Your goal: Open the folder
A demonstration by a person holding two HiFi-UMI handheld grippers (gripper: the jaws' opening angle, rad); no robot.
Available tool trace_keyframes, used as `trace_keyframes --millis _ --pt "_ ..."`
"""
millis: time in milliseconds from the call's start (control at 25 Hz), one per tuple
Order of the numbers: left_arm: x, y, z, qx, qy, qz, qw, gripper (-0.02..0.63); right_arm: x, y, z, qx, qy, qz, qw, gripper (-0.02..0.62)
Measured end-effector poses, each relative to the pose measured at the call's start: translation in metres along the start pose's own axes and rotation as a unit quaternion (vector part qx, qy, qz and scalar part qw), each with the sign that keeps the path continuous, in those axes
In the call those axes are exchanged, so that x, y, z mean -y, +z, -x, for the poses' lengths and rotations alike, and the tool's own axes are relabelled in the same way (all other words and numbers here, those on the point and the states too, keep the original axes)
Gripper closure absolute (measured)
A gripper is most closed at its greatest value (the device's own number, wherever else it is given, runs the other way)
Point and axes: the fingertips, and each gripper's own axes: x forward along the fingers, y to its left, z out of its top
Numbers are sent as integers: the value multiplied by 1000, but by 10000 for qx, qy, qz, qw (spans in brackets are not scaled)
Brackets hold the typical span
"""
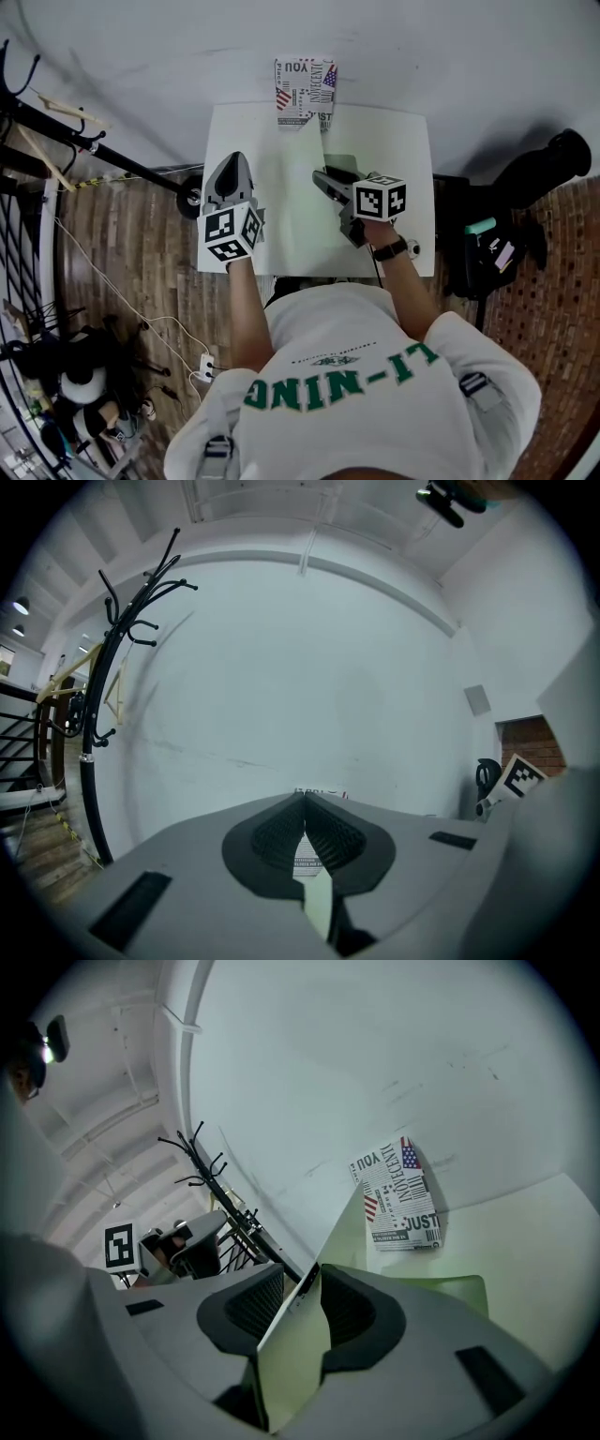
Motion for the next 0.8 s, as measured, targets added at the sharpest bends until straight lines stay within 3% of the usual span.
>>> trace_keyframes --millis 360,800 --pt "-41 0 0 115 223 254 9994 592 -42 3 -37 -237 330 247 9989 459" --pt "-107 -5 8 94 494 469 9976 592 -85 -14 -103 -759 615 506 9939 408"
